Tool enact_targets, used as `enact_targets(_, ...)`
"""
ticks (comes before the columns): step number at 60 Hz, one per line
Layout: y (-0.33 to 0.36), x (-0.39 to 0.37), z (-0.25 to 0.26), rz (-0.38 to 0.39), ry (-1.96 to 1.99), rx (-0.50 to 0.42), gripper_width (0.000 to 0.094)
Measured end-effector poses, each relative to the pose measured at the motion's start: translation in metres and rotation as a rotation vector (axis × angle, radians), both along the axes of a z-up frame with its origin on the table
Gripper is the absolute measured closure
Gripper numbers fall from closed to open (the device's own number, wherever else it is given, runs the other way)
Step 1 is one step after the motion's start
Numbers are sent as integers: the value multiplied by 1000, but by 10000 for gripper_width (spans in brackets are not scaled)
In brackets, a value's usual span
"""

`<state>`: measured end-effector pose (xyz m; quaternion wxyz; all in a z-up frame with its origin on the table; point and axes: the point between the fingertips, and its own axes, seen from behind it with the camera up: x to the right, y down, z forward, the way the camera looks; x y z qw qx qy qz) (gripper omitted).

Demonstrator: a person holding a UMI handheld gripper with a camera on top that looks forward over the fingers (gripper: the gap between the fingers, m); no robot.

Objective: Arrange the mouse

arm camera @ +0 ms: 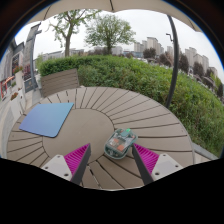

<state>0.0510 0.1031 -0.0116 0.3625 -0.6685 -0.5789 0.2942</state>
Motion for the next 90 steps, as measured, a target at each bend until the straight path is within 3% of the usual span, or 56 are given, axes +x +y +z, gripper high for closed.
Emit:
enact_targets(21,5,-47,-5,64,-17,-16,77)
enact_targets(40,2,-52,-6,61,-28,-42,94)
enact_targets(43,4,-52,-6,56,-34,-38,194)
enact_targets(45,6,-53,-5,59,-37,-34,442)
enact_targets(46,6,-54,-5,68,-37,-32,502)
enact_targets(58,6,-54,-5,99,-73,-14,551)
enact_targets(66,4,-63,47,83,-37,-7,553)
enact_targets(79,-86,-123,161,126,86,-112,554)
enact_targets(84,-133,-147,165,146,101,-124,553)
enact_targets(90,-197,-165,133,158,45,-152,553)
